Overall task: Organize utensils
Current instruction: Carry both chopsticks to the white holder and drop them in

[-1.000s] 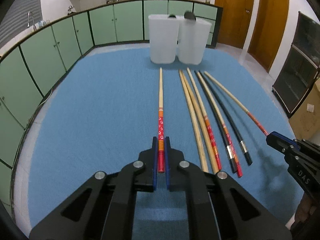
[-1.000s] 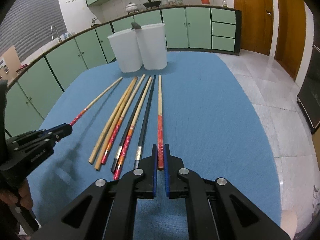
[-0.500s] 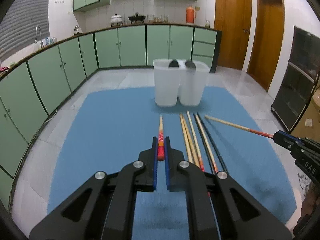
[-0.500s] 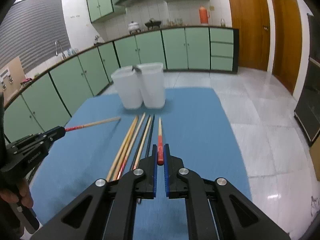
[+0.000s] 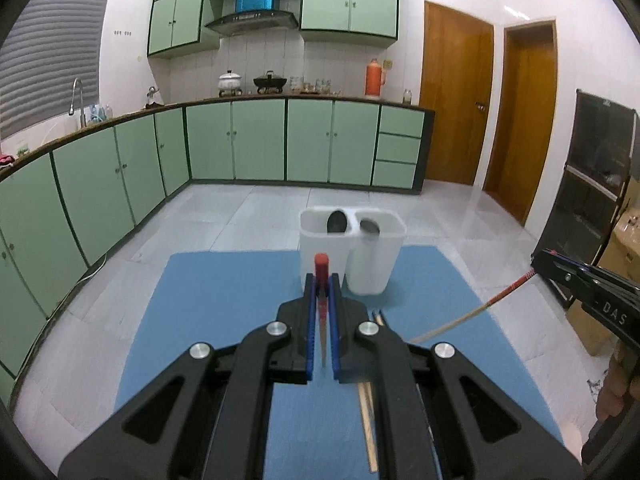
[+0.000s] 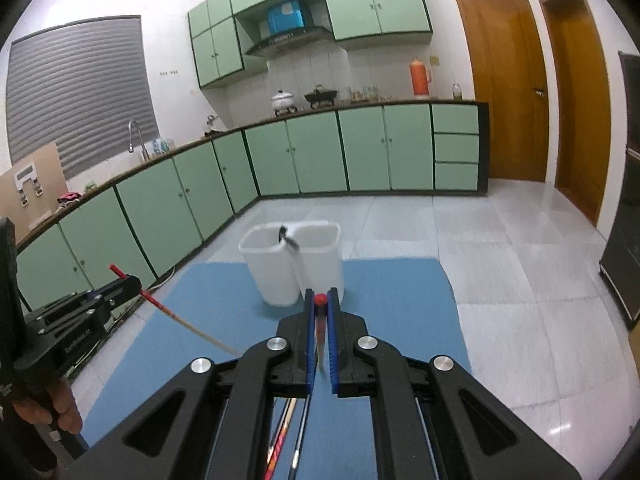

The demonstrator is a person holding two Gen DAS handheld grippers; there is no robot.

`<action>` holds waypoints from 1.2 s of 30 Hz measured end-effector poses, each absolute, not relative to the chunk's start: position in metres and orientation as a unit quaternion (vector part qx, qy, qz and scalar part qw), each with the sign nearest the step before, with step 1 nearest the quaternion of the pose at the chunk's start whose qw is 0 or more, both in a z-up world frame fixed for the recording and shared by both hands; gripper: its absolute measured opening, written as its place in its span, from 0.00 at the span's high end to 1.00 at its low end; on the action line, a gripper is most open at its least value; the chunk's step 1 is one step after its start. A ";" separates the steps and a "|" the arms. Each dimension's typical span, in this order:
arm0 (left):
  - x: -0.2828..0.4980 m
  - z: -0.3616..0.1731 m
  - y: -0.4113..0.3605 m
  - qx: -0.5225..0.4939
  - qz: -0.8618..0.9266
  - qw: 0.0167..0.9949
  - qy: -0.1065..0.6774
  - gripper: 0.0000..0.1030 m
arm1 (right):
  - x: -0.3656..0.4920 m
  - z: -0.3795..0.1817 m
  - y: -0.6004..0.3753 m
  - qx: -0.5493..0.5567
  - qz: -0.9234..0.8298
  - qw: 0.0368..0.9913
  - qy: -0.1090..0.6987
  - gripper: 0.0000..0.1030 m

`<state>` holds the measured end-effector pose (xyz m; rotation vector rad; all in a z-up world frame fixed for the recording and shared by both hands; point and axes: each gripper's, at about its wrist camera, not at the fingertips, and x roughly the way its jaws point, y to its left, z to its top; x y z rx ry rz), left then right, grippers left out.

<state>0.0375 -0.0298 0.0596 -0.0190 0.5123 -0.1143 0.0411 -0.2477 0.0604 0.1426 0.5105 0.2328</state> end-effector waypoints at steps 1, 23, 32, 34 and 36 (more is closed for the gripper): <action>0.041 0.063 -0.030 -0.012 -0.059 0.967 0.249 0.95 | 0.045 0.064 -0.248 0.070 0.118 0.959 0.248 0.94; 0.116 0.169 -0.033 -0.032 -0.063 0.990 0.119 0.95 | 0.135 0.198 -0.239 0.043 0.161 0.978 0.122 0.94; 0.199 0.133 -0.050 -0.033 -0.063 0.984 0.165 0.95 | 0.209 0.165 -0.220 0.017 0.135 0.978 0.155 0.95; 0.210 0.121 -0.050 -0.031 -0.062 0.981 0.180 0.95 | 0.219 0.150 -0.217 0.019 0.142 0.974 0.173 0.95; 0.222 0.107 -0.052 -0.029 -0.064 0.977 0.203 0.95 | 0.224 0.137 -0.214 0.020 0.147 0.971 0.188 0.94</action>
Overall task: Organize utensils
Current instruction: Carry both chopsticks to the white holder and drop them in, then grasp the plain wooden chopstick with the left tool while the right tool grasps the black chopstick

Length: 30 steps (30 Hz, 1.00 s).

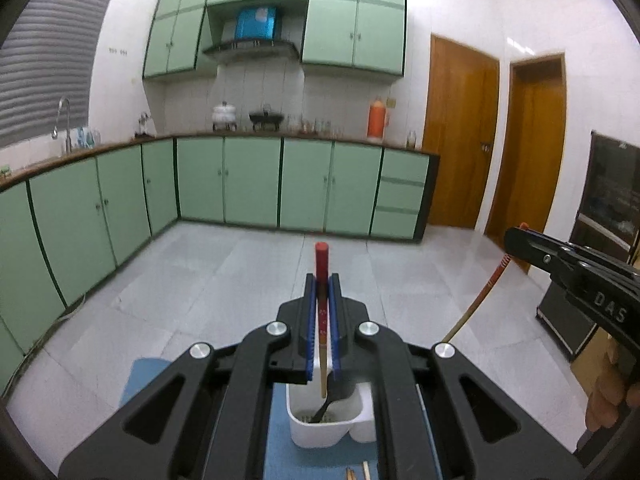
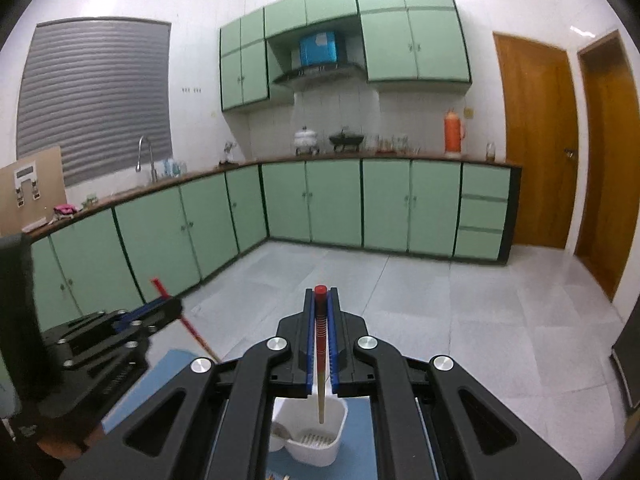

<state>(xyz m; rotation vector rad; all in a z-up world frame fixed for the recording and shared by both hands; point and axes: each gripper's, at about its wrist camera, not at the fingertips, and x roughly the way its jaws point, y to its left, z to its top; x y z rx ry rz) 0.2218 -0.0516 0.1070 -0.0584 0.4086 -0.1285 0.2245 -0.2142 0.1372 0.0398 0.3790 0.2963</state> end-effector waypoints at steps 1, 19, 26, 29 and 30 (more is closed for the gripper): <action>0.224 0.103 -0.049 -0.029 -0.064 0.975 0.209 0.95 | 0.225 0.129 -0.211 0.017 0.152 0.969 0.197 0.94; 0.106 0.017 -0.026 -0.018 -0.033 0.974 0.224 0.48 | 0.108 0.022 -0.236 0.064 0.101 0.968 0.220 0.45; 0.053 -0.038 -0.024 -0.012 -0.033 0.964 0.262 0.41 | 0.038 -0.053 -0.232 0.071 0.064 0.959 0.268 0.41; 0.041 -0.054 -0.021 -0.014 -0.034 0.959 0.281 0.41 | 0.021 -0.072 -0.226 0.071 0.066 0.951 0.293 0.41; 0.036 -0.058 -0.020 -0.013 -0.033 0.958 0.285 0.41 | 0.016 -0.077 -0.223 0.070 0.068 0.948 0.301 0.42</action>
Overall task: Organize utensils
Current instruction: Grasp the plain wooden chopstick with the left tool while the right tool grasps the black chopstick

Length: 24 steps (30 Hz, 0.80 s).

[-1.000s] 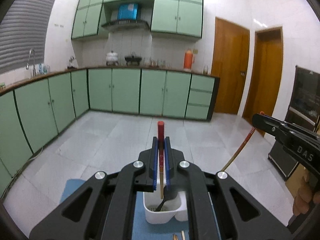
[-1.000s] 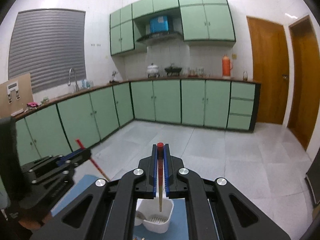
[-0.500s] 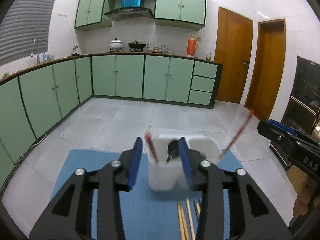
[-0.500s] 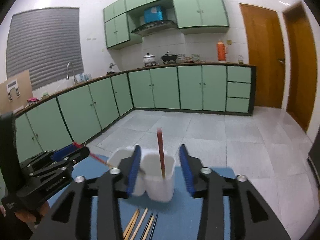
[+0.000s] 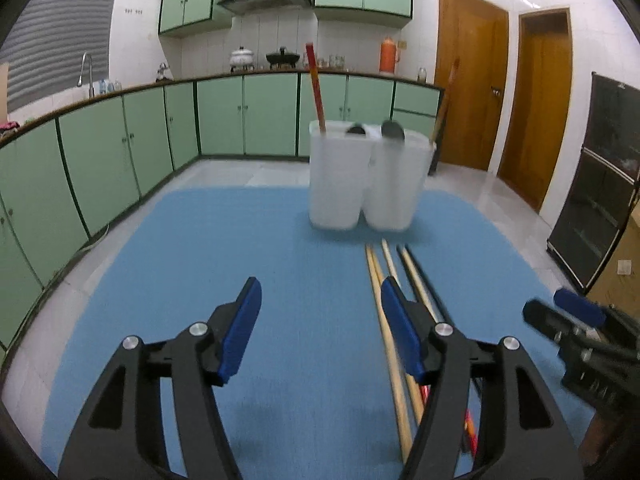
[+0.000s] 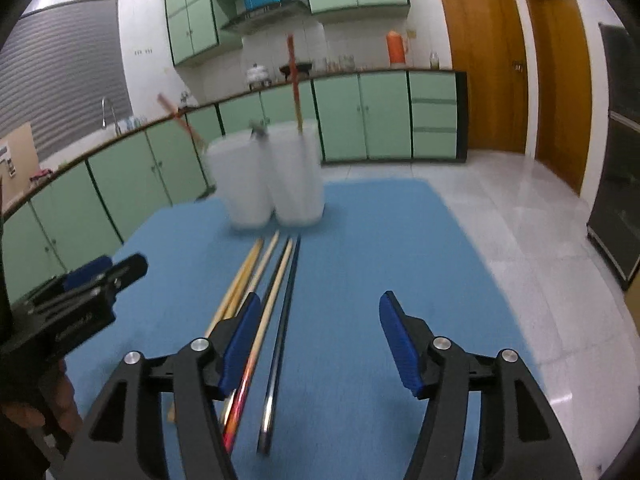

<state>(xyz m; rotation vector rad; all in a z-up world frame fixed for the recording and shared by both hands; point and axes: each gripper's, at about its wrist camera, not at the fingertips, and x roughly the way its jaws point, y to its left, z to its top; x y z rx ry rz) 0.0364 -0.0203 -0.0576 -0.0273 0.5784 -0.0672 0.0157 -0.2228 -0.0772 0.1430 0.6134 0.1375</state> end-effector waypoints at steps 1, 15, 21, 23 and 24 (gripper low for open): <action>0.033 -0.061 -0.019 -0.012 -0.033 0.957 0.288 0.41 | 0.012 -0.081 -0.220 0.067 0.069 0.947 0.307 0.43; -0.003 -0.079 -0.031 -0.008 -0.046 0.949 0.312 0.41 | -0.005 -0.095 -0.200 0.062 0.084 0.929 0.354 0.63; -0.005 -0.082 -0.029 -0.011 -0.045 0.942 0.333 0.41 | -0.005 -0.109 -0.193 0.057 0.093 0.914 0.390 0.76; -0.006 -0.082 -0.029 -0.013 -0.045 0.941 0.336 0.41 | -0.004 -0.112 -0.191 0.056 0.093 0.910 0.399 0.77; -0.007 -0.082 -0.029 -0.014 -0.046 0.940 0.338 0.41 | -0.003 -0.113 -0.190 0.055 0.092 0.909 0.402 0.77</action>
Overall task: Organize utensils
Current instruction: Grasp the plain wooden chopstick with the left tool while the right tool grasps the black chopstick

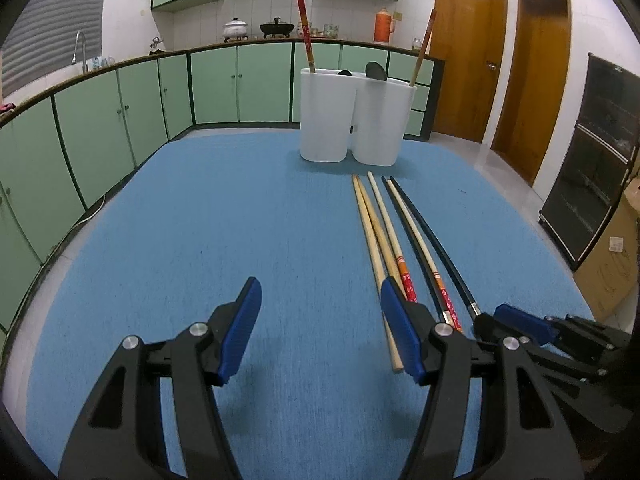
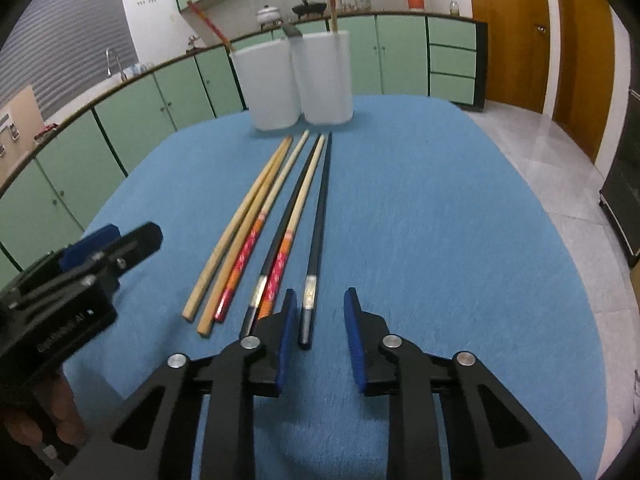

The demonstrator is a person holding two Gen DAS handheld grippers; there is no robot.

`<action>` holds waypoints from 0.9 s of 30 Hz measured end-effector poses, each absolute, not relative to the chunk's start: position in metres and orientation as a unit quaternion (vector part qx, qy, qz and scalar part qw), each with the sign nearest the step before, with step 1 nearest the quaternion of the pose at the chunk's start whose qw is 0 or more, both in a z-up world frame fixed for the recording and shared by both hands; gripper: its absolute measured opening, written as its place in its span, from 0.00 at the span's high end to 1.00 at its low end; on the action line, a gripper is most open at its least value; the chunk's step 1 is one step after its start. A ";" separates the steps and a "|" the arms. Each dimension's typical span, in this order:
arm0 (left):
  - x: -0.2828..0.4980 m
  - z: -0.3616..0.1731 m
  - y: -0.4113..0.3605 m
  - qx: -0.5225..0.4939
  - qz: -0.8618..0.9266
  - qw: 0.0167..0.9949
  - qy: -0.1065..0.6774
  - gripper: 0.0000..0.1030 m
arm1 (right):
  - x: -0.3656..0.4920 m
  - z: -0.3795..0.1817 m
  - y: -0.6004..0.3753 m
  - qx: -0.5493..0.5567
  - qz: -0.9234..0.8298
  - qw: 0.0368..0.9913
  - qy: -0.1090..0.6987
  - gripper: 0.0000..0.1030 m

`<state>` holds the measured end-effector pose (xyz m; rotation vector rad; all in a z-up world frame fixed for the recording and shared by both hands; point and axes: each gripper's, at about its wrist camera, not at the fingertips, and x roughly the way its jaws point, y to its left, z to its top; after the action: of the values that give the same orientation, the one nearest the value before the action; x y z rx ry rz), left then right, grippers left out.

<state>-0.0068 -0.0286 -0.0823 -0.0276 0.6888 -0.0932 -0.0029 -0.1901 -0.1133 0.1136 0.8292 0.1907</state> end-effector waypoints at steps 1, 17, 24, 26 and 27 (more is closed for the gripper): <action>-0.007 -0.083 -0.029 -0.013 -0.048 0.938 0.342 0.42 | -0.003 -0.113 -0.190 0.054 0.093 0.910 0.401 0.78; -0.003 -0.105 -0.047 0.001 -0.081 0.910 0.406 0.43 | -0.001 -0.116 -0.201 0.064 0.076 0.910 0.402 0.94; 0.000 -0.110 -0.060 0.021 -0.087 0.902 0.422 0.45 | -0.002 -0.117 -0.206 0.072 0.074 0.910 0.401 0.94; 0.000 -0.110 -0.062 0.026 -0.087 0.902 0.423 0.52 | -0.003 -0.116 -0.205 0.072 0.074 0.910 0.401 0.94; -0.001 -0.110 -0.062 0.027 -0.087 0.902 0.423 0.57 | -0.003 -0.116 -0.205 0.072 0.074 0.910 0.401 0.94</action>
<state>-0.0005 -0.0621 -0.1099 0.0552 0.8749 -0.1807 -0.0030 -0.2050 -0.1161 0.1477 0.8264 0.1518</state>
